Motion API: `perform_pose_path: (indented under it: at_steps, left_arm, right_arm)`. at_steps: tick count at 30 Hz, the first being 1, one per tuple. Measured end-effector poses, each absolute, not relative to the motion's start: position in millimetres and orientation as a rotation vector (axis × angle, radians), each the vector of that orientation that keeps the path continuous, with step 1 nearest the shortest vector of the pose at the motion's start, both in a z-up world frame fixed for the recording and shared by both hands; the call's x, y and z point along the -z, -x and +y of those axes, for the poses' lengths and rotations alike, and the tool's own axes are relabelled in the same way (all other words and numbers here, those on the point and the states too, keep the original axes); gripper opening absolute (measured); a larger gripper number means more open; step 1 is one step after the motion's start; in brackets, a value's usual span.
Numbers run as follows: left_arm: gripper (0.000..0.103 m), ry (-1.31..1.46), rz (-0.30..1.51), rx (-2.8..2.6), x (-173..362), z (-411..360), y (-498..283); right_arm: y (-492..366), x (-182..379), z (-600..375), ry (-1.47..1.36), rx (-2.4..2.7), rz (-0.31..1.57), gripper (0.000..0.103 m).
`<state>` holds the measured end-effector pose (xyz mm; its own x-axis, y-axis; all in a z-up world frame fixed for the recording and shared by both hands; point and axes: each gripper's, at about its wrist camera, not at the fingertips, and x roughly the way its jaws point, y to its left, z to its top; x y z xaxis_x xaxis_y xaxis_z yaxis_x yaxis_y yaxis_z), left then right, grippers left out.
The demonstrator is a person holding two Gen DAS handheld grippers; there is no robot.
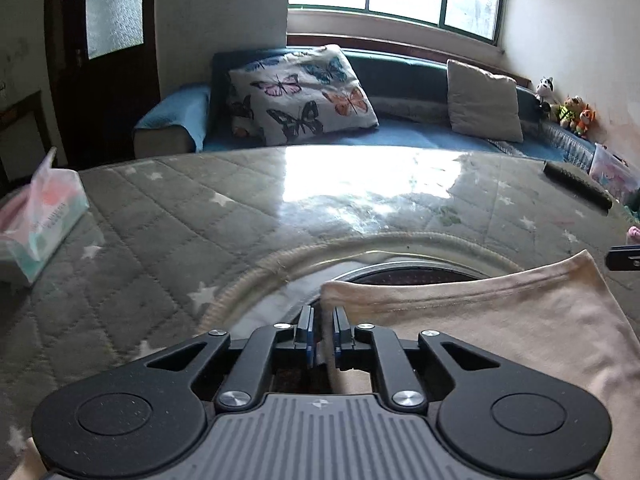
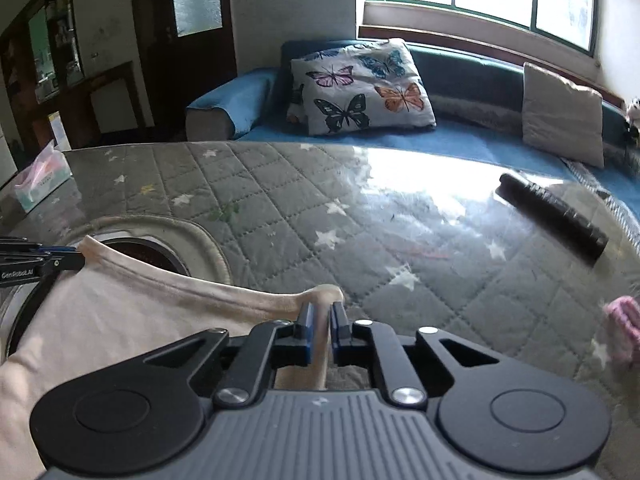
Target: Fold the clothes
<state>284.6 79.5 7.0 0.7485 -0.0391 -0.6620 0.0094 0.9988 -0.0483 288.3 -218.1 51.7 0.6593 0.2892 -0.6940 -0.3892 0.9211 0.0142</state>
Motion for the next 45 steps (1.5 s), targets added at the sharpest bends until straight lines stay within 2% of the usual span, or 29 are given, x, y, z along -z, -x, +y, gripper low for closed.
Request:
perform_pose_path:
  at_steps: [2, 4, 7, 9, 10, 14, 17, 19, 23, 25, 27, 29, 32, 42, 45]
  left_arm:
    - [0.023, 0.043, 0.715, 0.015, -14, 85, -273]
    - [0.031, 0.038, 0.702, 0.002, -21, 89, -257]
    - [0.033, 0.035, 0.689, -0.007, -29, 96, -229]
    - [0.04, 0.016, 0.666, -0.035, -31, 103, -208]
    - [0.042, 0.011, 0.659, -0.057, -31, 108, -197]
    - [0.042, 0.059, 0.657, -0.17, -29, 144, -158]
    - [0.042, 0.06, 0.645, -0.294, -26, 169, -135]
    - [0.042, 0.06, 0.651, -0.36, -21, 183, -128]
    - [0.041, 0.14, 0.685, -0.382, -9, 205, -125]
    - [0.04, 0.151, 0.694, -0.378, -5, 207, -127]
    - [0.031, 0.148, 0.683, -0.356, -5, 204, -128]
    - [0.01, 0.146, 0.676, -0.337, -6, 202, -130]
    - [0.005, 0.126, 0.664, -0.371, -7, 200, -126]
    - [0.005, 0.124, 0.68, -0.461, -6, 209, -93]
    - [0.01, 0.118, 0.688, -0.454, -7, 208, -93]
  right_arm:
    - [-275, -62, -219, 0.161, -0.391, 0.75, 0.01]
    - [-261, -71, -221, 0.174, -0.401, 0.747, 0.016]
    - [-235, -82, -223, 0.201, -0.405, 0.739, 0.02]
    - [-219, -85, -225, 0.205, -0.408, 0.745, 0.021]
    - [-211, -84, -227, 0.205, -0.412, 0.749, 0.025]
    - [-172, -77, -225, 0.217, -0.456, 0.774, 0.029]
    - [-141, -68, -219, 0.243, -0.505, 0.781, 0.038]
    - [-123, -63, -213, 0.259, -0.536, 0.778, 0.039]
    - [-95, -53, -202, 0.298, -0.579, 0.762, 0.04]
    - [-87, -51, -199, 0.303, -0.587, 0.757, 0.045]
    - [-80, -50, -196, 0.304, -0.588, 0.753, 0.045]
    - [-76, -49, -196, 0.305, -0.585, 0.748, 0.045]
    - [-69, -50, -199, 0.295, -0.58, 0.74, 0.046]
    - [-43, -39, -212, 0.277, -0.595, 0.759, 0.046]
    - [-39, -41, -220, 0.247, -0.588, 0.759, 0.046]
